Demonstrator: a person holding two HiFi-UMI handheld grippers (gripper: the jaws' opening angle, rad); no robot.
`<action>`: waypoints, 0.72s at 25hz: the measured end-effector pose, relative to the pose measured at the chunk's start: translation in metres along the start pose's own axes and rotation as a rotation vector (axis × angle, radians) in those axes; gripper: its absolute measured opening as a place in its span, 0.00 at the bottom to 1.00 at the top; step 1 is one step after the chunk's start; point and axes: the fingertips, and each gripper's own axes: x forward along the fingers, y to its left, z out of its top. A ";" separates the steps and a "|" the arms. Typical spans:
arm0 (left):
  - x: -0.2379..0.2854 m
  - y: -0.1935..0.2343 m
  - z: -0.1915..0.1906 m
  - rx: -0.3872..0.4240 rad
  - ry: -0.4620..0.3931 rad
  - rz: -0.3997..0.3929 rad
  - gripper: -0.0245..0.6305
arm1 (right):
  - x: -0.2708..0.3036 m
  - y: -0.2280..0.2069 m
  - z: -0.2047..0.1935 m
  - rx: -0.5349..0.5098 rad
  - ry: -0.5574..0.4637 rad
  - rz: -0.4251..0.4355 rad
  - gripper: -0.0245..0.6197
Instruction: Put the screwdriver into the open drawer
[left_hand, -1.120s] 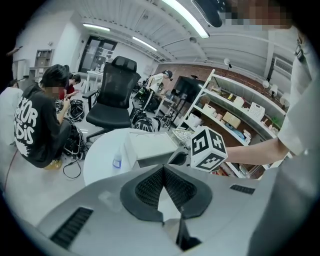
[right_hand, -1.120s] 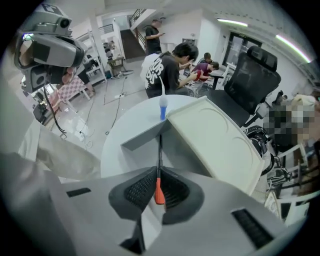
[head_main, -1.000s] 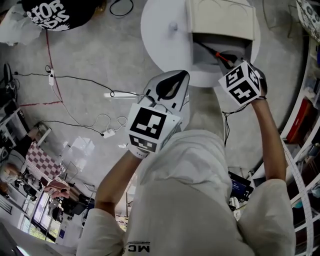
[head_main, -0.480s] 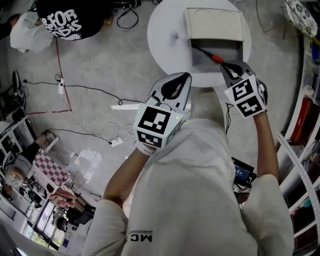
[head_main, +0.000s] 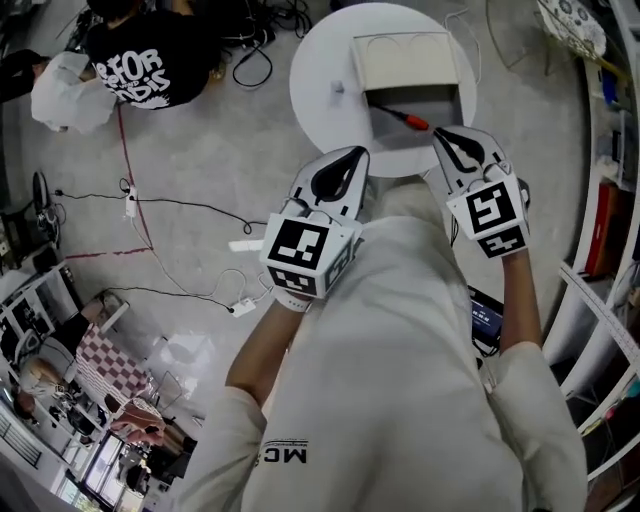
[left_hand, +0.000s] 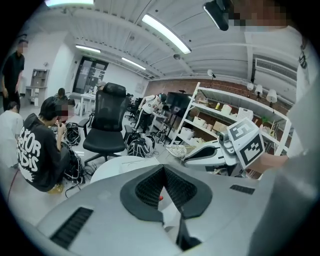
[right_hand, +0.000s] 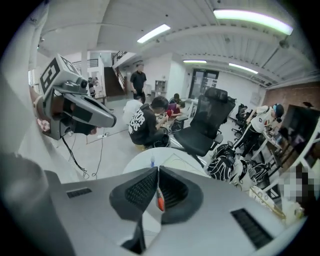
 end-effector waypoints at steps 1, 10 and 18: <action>-0.001 -0.001 0.003 0.012 -0.008 -0.004 0.05 | -0.006 -0.001 0.007 0.008 -0.026 -0.017 0.15; -0.012 -0.017 0.047 0.087 -0.095 -0.051 0.05 | -0.068 -0.012 0.054 0.068 -0.219 -0.152 0.15; -0.035 -0.021 0.077 0.122 -0.185 -0.066 0.05 | -0.117 -0.018 0.078 0.169 -0.428 -0.194 0.15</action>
